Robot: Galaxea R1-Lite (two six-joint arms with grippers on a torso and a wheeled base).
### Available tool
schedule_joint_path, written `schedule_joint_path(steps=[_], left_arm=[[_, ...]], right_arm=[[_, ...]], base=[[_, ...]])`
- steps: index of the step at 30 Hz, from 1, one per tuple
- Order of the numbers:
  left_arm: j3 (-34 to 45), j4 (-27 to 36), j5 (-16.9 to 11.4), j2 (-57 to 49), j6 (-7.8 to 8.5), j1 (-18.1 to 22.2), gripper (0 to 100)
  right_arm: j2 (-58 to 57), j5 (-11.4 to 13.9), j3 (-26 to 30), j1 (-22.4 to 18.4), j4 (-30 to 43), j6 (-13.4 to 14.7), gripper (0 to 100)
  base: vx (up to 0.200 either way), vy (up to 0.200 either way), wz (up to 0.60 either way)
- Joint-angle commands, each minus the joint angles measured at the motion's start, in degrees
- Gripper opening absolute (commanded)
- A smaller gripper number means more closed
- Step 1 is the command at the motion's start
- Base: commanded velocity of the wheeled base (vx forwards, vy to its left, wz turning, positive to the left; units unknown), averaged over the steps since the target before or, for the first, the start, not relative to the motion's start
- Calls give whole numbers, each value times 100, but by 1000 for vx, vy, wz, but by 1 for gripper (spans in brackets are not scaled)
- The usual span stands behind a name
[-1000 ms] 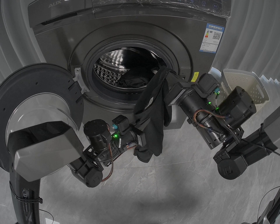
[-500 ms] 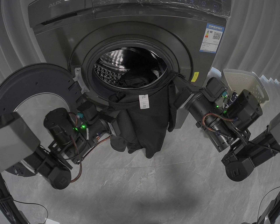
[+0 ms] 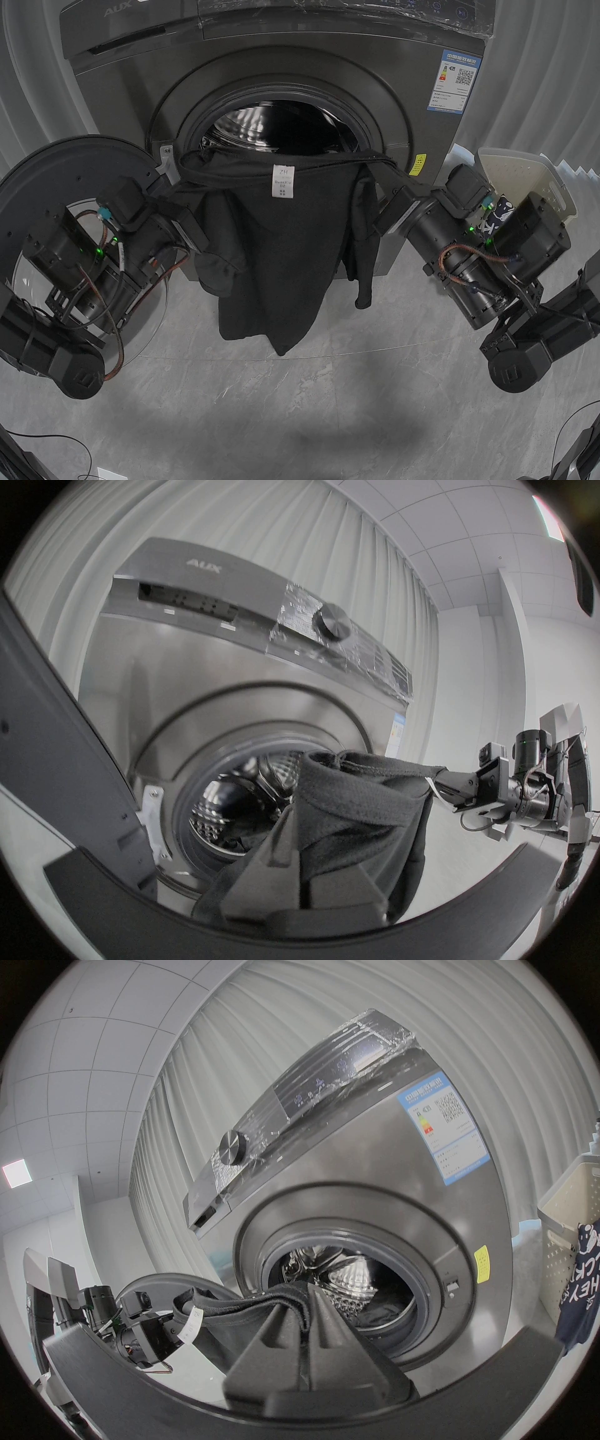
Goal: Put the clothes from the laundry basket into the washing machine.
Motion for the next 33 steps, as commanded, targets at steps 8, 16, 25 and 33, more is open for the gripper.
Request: schedule_joint_path(steps=[8, 16, 25, 33], left_arm=[[-32, -27, -9, -238, -11, 114, 0], [-23, -27, -9, -212, -11, 114, 0], [-41, -18, -9, -203, -11, 96, 0], [-93, -9, -17, -177, -11, -80, 0]], right_arm=[[-118, -178, -288, -43, -1, -13, 0], [-214, -178, -323, -52, -1, -13, 0], [-293, -178, -279, -52, -1, -13, 0], [-302, -178, -244, -69, -1, -22, 0]], base=[[0, 0, 0], [0, 0, 0], [0, 0, 0], [0, 0, 0]])
